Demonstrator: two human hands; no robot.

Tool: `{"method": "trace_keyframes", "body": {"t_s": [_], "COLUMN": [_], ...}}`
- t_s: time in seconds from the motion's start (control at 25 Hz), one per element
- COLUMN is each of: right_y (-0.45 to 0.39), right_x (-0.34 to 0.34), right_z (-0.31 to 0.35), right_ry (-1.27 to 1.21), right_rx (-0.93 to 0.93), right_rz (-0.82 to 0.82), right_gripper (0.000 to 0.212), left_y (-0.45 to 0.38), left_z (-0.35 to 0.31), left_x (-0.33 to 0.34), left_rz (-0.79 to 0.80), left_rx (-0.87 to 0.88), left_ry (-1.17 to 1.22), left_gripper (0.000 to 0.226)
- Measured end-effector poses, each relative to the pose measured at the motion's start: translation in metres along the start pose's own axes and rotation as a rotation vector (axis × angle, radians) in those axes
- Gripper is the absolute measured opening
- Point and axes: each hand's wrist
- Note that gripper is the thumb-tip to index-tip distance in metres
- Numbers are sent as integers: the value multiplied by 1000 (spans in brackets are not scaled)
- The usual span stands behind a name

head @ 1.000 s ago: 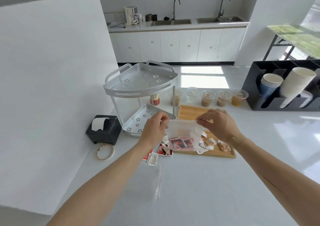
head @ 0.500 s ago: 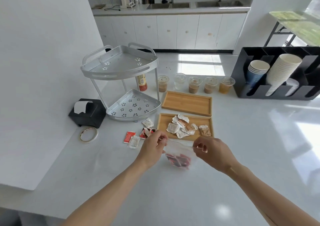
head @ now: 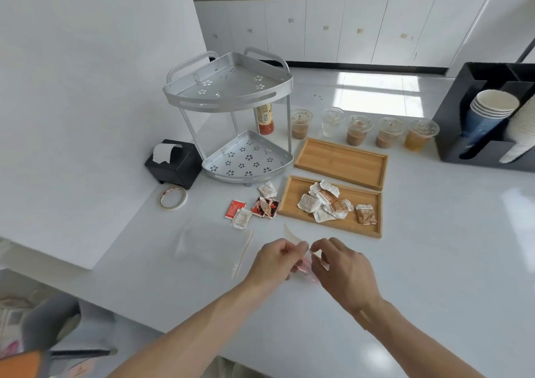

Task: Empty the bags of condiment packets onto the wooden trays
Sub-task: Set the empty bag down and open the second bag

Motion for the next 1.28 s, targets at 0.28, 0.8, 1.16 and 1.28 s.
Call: {"method": "trace_keyframes", "body": {"t_s": [0.28,0.8,1.16,1.28], "right_y": [3,-30,-39,-38], "right_x": [-4,-33,-43,-41], "right_z": [0,-7,-7,-7], "right_ry": [-120,-509,-264,-279], "right_rx": [72,308,120,106], "right_rz": [115,510,516,433], "right_gripper": [16,14,22,27], "left_y": [3,-11,-17,-16], "left_z": [-4,-9,-34,-41], "left_x": [-4,-14,-20,-12], "left_rz": [68,204,347,314], "left_rx": [-74,137,244,209], "left_ry": [130,-147,-404,-430], "left_gripper": [15,16,13,17]}}
Point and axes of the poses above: each hand's wrist, its own y-axis away from the middle knuckle, its own x-axis out of the palm, z = x × y, and after that the axes turned 7 degrees about -y, right-handed
